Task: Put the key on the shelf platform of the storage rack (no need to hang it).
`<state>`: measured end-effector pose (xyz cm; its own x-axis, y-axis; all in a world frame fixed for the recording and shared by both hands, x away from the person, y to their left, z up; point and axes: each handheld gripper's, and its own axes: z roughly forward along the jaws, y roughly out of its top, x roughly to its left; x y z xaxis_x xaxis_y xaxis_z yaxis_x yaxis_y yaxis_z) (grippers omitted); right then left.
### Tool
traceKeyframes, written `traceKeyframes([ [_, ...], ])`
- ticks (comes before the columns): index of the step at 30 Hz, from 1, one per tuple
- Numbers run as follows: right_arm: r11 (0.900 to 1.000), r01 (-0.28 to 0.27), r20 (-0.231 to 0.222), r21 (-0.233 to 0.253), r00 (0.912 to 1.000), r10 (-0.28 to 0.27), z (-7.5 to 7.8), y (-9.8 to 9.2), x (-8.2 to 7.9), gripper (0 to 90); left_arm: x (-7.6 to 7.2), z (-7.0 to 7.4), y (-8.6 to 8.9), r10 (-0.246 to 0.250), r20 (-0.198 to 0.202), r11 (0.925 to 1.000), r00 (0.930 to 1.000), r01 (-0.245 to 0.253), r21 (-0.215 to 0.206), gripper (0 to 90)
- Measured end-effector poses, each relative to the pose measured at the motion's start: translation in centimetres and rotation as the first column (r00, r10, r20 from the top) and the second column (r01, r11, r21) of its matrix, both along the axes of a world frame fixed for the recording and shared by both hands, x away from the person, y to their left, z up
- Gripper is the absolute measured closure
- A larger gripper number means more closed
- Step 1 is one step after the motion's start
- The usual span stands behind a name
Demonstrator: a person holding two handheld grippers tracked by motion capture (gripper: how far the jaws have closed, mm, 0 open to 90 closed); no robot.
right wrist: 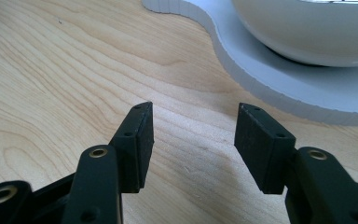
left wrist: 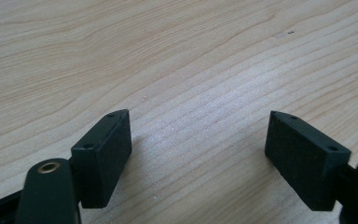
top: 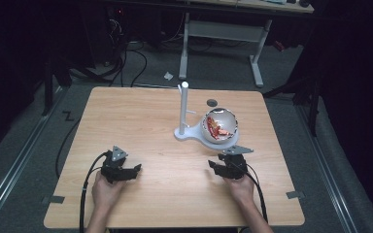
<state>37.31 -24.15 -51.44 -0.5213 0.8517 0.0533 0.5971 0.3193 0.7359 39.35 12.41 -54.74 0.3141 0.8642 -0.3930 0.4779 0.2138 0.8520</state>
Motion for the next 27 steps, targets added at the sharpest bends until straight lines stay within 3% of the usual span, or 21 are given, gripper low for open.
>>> traceKeyframes([
  [4,1.0,0.004,0.014,-0.009,0.9999,-0.004,-0.3,0.1,0.1,46.1,0.0,0.0,0.0,0.0,0.0,1.0,1.0,0.0,0.0,23.1],
  [16,0.999,0.01,-0.002,-0.048,0.9999,-0.01,-1.4,0.5,0.4,43.0,0.0,0.0,0.0,0.001,0.001,1.0,1.0,-0.001,-0.001,23.0],
  [27,0.997,-0.009,0.024,-0.071,0.9997,0.01,-1.7,0.8,0.1,38.2,0.0,0.0,0.0,0.001,0.001,1.0,1.0,-0.001,0.001,22.9],
])
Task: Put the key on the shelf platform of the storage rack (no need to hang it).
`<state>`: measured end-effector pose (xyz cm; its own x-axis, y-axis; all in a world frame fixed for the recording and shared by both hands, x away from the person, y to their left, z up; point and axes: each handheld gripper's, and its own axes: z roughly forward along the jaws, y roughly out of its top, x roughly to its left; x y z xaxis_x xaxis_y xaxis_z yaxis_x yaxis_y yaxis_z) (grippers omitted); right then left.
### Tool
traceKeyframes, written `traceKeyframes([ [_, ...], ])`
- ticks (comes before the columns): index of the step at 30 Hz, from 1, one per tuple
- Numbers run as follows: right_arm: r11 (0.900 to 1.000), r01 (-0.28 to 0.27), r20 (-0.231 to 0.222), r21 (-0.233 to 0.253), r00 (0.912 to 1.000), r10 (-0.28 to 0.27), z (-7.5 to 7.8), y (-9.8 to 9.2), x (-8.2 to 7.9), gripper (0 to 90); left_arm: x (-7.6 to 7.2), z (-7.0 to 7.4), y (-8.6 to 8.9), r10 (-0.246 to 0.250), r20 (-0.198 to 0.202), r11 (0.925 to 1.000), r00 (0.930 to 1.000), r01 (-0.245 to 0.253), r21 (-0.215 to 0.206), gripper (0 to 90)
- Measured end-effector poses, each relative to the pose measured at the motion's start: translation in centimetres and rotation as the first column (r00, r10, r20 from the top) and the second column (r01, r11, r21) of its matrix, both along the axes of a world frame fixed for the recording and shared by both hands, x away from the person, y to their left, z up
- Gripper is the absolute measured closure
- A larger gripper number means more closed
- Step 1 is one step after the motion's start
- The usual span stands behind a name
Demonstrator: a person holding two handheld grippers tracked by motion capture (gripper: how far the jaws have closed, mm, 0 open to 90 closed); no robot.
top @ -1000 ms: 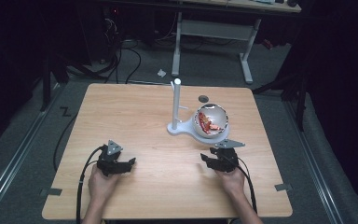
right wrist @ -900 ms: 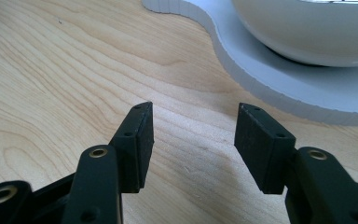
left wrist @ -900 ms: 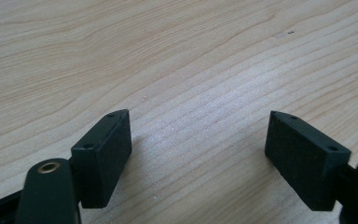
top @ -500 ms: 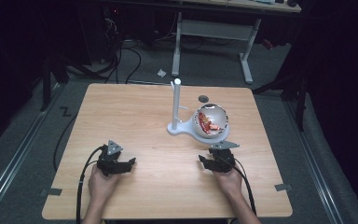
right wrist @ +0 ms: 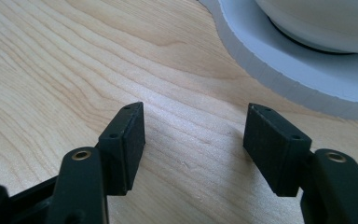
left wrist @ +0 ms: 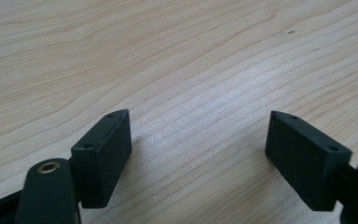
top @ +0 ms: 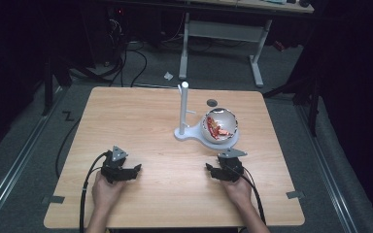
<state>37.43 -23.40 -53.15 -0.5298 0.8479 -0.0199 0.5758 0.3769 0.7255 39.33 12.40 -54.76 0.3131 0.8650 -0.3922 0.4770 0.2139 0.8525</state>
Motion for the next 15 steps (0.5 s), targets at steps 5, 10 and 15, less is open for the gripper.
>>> traceKeyframes([
  [5,1.0,-0.001,0.0,0.001,1.0,0.001,-0.01,-0.01,0.0,38.1,-0.01,0.0,-0.01,0.002,0.0,1.0,1.0,-0.002,-0.002,22.9],
  [10,1.0,-0.001,-0.001,0.001,1.0,0.001,0.0,0.0,-0.01,38.0,-0.02,0.0,0.0,0.003,0.0,1.0,1.0,-0.003,0.001,22.9],
  [15,1.0,-0.003,0.001,-0.001,1.0,0.003,-0.01,-0.02,0.01,38.0,-0.01,0.0,0.0,0.005,0.0,1.0,1.0,-0.005,-0.003,22.9],
])
